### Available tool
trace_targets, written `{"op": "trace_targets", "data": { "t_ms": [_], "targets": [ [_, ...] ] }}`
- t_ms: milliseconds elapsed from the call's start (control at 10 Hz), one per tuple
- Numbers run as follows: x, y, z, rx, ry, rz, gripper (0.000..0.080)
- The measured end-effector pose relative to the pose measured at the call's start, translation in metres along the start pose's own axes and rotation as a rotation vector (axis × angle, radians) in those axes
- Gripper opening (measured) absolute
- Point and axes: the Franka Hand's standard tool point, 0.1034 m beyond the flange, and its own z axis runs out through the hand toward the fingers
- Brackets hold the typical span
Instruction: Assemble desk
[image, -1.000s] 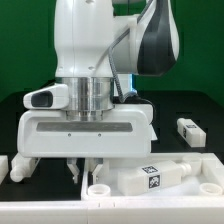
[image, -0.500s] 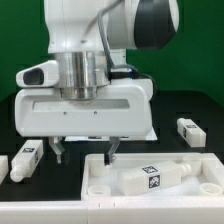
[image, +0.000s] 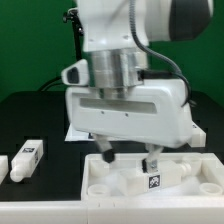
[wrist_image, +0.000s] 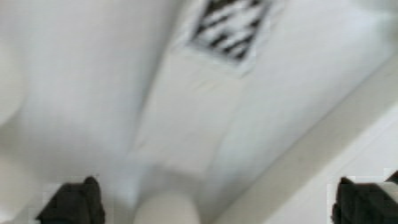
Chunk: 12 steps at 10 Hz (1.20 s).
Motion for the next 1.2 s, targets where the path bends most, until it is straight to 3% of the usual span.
{"op": "trace_targets", "data": {
  "t_ms": [200, 400, 600, 800, 1100, 1200],
  "targets": [
    [0.000, 0.001, 0.000, 0.009, -0.006, 0.073, 0.0649],
    [-0.013, 0.007, 0.003, 0.004, -0.025, 0.113, 0.0649],
    [-0.025, 0.018, 0.015, 0.000, -0.017, 0.125, 0.0649],
    [-0.037, 0.024, 0.032, -0.021, -0.028, 0.125, 0.0649],
    [-0.038, 0.024, 0.033, -0.023, -0.029, 0.120, 0.0622],
    [-0.038, 0.024, 0.033, -0.023, -0.029, 0.120, 0.0447]
  ]
}}
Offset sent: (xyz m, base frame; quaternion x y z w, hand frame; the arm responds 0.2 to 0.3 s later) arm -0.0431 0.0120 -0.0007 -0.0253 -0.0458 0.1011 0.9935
